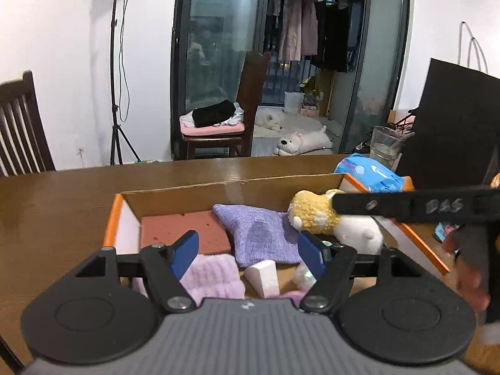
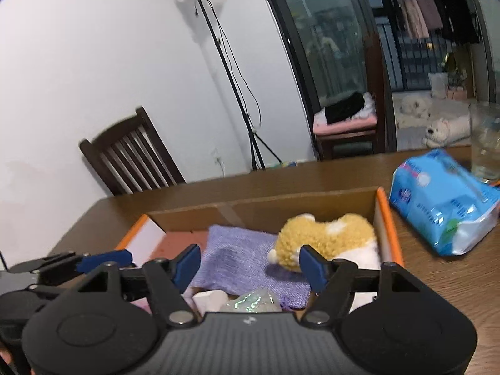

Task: Organize soft objects
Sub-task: 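Open both grippers to drop the bag and wedge, then withdraw, then move the left gripper to the blue handkerchief packet and close on it, then carry the handkerchief packet into the box with the left gripper and release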

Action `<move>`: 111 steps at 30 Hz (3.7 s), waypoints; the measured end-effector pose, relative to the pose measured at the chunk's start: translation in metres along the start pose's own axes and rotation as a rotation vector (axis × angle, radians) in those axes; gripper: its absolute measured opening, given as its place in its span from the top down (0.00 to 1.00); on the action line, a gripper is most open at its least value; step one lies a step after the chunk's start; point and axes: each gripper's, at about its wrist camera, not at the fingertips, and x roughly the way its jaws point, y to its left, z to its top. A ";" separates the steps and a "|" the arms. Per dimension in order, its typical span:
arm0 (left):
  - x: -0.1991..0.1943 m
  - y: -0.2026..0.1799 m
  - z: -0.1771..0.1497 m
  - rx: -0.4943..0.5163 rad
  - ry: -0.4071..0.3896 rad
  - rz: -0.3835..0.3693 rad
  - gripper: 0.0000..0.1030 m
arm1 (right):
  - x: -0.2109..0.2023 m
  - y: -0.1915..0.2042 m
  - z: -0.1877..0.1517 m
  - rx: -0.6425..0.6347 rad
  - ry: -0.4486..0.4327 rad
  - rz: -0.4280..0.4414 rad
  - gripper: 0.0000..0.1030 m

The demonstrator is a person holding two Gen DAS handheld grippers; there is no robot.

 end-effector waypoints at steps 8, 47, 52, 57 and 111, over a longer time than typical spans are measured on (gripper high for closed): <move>-0.102 -0.018 -0.009 0.055 -0.091 0.045 0.25 | -0.117 0.030 -0.011 -0.196 -0.082 -0.049 0.29; -0.181 -0.045 -0.187 -0.135 -0.005 0.023 0.17 | -0.148 0.066 -0.203 -0.299 0.054 -0.196 0.23; -0.162 -0.034 -0.181 -0.147 0.025 0.027 0.17 | -0.110 0.062 -0.186 -0.319 0.074 -0.211 0.30; -0.149 -0.031 -0.179 -0.162 0.055 0.016 0.17 | -0.122 0.071 -0.198 -0.358 0.077 -0.153 0.51; 0.006 -0.077 -0.028 -0.190 0.058 -0.272 0.76 | -0.089 -0.034 -0.059 -0.082 -0.080 -0.103 0.81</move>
